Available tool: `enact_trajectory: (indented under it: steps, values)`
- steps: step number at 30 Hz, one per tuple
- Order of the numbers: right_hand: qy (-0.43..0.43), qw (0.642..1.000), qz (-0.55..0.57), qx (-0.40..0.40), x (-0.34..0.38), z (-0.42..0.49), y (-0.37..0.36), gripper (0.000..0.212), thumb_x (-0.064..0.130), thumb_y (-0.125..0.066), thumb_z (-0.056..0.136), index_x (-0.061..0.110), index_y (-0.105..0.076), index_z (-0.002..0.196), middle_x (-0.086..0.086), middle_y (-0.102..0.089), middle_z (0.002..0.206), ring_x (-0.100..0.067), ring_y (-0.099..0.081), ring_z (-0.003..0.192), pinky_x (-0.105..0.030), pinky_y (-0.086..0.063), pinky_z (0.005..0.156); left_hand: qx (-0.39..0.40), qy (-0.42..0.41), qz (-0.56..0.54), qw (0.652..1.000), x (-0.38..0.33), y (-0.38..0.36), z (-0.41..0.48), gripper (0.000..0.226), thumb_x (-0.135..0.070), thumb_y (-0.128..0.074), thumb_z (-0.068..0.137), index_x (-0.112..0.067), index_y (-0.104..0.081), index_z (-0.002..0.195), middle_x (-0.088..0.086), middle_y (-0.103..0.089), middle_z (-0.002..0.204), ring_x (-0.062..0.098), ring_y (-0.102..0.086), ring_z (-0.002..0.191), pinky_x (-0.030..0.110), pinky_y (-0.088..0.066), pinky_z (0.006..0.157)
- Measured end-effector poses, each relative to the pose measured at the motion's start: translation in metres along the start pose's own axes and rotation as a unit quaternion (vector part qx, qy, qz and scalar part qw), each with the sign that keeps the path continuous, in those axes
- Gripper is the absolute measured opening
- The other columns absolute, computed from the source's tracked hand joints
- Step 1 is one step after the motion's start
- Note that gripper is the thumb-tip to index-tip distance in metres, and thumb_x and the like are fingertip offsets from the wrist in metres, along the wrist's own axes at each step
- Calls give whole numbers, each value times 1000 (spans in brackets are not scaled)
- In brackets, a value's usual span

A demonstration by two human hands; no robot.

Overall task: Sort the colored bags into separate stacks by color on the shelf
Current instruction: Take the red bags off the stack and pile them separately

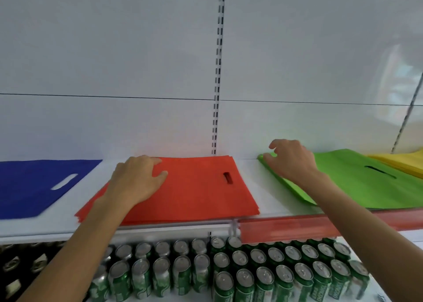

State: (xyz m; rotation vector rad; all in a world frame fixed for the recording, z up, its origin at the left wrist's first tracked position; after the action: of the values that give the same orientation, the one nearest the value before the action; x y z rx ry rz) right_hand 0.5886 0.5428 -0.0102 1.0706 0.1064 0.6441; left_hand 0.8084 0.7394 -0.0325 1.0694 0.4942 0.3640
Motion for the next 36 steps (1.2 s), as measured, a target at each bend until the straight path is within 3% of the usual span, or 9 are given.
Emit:
enact_trajectory:
  steps: [7,17,27,36]
  values:
    - [-47,999,-12,-12,-140,2,37,38,32,-54,89,18,-57,124,-9,-62,121,-31,-55,113,-36,-44,88,1,-65,-23,998,-140,-26,-6,43,-41,-50,90,-22,-54,129,3,-54,133,23,-49,124,35,-40,100]
    - [-23,999,-18,-20,-378,8,102,39,31,-54,90,17,-56,126,-7,-62,121,-31,-55,113,-34,-43,86,-24,-45,-56,997,-388,-70,-36,45,-39,-53,89,-20,-54,129,9,-54,133,26,-48,124,36,-38,101]
    - [-17,999,-13,-33,-533,48,127,40,31,-52,92,16,-54,129,-6,-60,124,-29,-55,111,-33,-43,81,-12,-95,-67,993,-587,-112,-10,45,-42,-49,90,-21,-53,129,6,-55,130,27,-47,122,37,-39,99]
    - [-32,999,-17,-24,-677,96,122,38,31,-53,91,17,-55,126,-3,-61,122,-26,-55,112,-33,-44,85,4,-144,-87,986,-743,-170,25,46,-43,-44,94,-22,-46,136,1,-48,137,22,-43,126,36,-33,102]
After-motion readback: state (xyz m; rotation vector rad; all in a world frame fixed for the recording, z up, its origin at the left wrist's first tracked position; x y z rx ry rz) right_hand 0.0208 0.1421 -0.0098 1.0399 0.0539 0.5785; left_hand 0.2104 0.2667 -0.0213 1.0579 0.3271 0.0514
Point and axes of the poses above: each hand's wrist, its own z-axis towards the middle knuckle, its own y-axis out of the back of the hand, x = y × z, the point moved 1 cm from there along z, towards the middle knuckle
